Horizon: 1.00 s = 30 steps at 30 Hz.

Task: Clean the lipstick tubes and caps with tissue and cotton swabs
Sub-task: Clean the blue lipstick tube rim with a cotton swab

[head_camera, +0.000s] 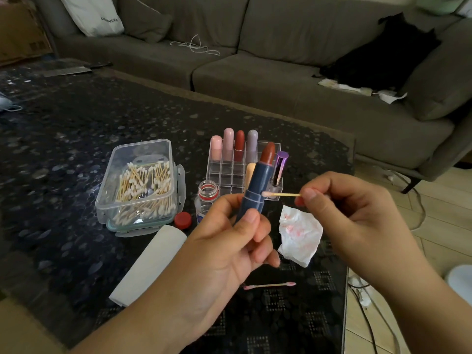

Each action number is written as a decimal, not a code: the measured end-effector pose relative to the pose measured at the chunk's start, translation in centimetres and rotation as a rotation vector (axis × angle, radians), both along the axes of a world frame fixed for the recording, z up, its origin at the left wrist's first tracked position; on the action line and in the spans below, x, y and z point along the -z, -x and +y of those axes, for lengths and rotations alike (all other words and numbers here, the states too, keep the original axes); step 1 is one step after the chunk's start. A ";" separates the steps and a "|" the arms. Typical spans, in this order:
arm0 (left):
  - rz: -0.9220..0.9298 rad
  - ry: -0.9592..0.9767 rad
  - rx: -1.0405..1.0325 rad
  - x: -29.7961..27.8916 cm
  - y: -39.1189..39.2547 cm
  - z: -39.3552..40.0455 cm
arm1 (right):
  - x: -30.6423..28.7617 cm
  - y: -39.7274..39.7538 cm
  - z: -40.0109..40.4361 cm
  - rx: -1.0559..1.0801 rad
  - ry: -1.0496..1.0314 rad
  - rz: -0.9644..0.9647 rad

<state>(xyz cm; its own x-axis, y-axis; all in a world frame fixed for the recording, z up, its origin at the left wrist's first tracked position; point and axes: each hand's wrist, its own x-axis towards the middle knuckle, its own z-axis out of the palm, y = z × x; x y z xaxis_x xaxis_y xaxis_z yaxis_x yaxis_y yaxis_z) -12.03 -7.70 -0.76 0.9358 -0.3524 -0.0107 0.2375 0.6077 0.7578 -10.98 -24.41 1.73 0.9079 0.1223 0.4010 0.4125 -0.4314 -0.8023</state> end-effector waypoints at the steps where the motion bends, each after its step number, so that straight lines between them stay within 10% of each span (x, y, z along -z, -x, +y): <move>1: 0.000 0.005 0.004 0.0 0.0 0.0 | 0.0 0.0 -0.1 0.004 -0.002 0.006; 30: 0.006 0.020 0.048 0.1 0.0 0.2 | -0.1 0.0 -0.2 -0.012 -0.057 0.010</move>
